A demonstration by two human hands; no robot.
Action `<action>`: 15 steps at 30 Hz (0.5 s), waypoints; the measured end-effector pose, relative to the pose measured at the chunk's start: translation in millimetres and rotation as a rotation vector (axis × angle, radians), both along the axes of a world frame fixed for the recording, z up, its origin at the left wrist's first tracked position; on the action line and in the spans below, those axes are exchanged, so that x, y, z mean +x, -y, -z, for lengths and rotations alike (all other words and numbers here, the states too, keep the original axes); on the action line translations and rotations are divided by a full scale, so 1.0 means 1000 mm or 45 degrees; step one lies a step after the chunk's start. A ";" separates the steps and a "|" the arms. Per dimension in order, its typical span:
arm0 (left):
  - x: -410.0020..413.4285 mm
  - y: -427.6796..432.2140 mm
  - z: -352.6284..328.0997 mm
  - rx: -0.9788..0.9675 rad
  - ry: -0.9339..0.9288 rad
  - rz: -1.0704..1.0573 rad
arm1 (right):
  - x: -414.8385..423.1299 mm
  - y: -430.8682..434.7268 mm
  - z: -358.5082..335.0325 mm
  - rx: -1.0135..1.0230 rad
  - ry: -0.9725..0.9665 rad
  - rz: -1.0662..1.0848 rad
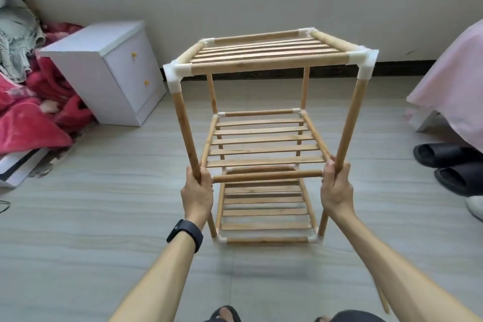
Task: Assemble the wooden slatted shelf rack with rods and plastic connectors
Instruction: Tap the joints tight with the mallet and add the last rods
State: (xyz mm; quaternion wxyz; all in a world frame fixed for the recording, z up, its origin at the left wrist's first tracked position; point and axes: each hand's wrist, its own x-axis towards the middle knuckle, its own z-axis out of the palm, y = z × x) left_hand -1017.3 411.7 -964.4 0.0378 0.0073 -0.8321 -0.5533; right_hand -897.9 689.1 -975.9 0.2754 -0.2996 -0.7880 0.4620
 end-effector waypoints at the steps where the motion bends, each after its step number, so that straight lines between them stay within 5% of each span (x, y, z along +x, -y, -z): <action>1: 0.002 0.002 0.003 -0.006 0.038 0.014 | 0.003 -0.001 0.003 -0.033 0.050 -0.025; 8: 0.012 0.025 0.011 -0.122 0.229 0.237 | 0.029 -0.003 0.011 -0.170 0.233 -0.192; 15: -0.019 0.074 -0.070 -0.726 0.355 0.754 | 0.046 -0.038 -0.041 0.078 0.755 -0.517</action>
